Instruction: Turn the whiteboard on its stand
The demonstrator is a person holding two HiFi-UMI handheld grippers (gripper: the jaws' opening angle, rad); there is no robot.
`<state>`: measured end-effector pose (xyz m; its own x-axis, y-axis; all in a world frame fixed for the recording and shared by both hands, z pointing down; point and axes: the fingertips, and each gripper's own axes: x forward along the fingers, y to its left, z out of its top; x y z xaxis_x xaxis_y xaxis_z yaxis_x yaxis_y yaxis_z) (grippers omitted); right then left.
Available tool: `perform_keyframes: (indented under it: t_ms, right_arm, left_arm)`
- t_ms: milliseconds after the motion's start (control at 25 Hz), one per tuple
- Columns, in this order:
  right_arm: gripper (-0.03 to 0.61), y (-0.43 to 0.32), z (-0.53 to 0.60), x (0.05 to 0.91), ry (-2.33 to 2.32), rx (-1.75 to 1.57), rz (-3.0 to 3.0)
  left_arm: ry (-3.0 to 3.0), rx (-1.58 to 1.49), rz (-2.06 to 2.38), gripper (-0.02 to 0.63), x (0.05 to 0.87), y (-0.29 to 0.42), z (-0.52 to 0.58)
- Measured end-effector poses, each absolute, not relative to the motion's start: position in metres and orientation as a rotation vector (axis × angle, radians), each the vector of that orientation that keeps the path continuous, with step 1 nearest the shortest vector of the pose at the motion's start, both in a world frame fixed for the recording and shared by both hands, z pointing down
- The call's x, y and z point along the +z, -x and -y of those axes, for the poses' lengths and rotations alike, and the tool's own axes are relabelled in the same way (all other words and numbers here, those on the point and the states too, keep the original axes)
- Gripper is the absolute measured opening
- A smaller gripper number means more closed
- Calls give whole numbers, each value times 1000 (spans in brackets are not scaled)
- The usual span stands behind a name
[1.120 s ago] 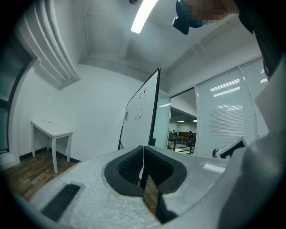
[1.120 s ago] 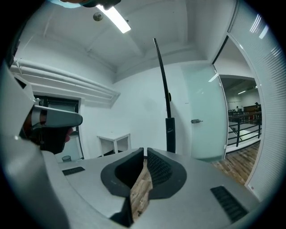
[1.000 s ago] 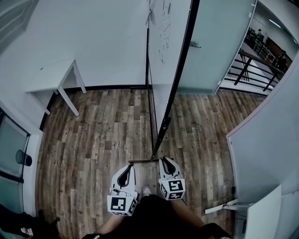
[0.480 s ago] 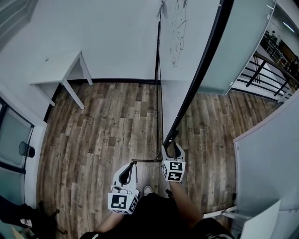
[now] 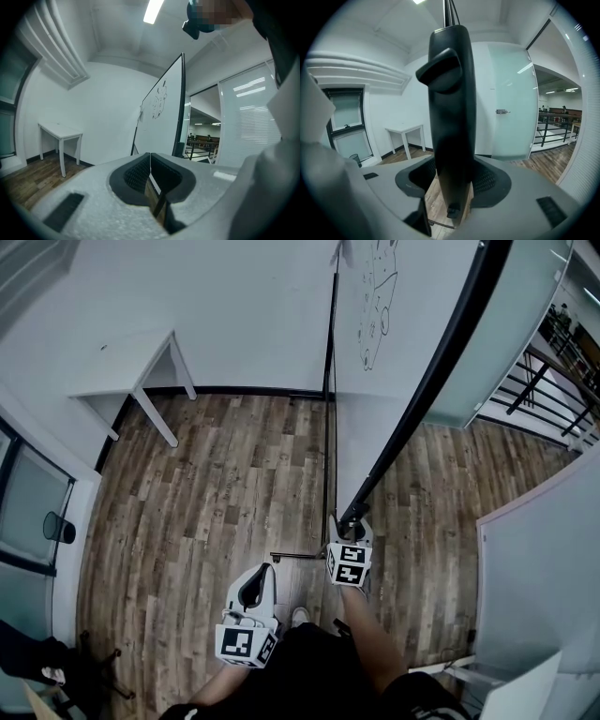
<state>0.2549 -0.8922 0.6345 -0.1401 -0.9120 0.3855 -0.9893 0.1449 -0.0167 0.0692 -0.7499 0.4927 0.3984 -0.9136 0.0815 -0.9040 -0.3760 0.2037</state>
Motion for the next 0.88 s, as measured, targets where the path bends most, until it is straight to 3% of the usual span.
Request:
perform_keyframes:
  t_ms: [880]
  right_arm:
    - [184, -240, 840, 620, -1876, 375, 2066]
  left_arm:
    - [-2378, -78, 1609, 18, 489, -23, 691]
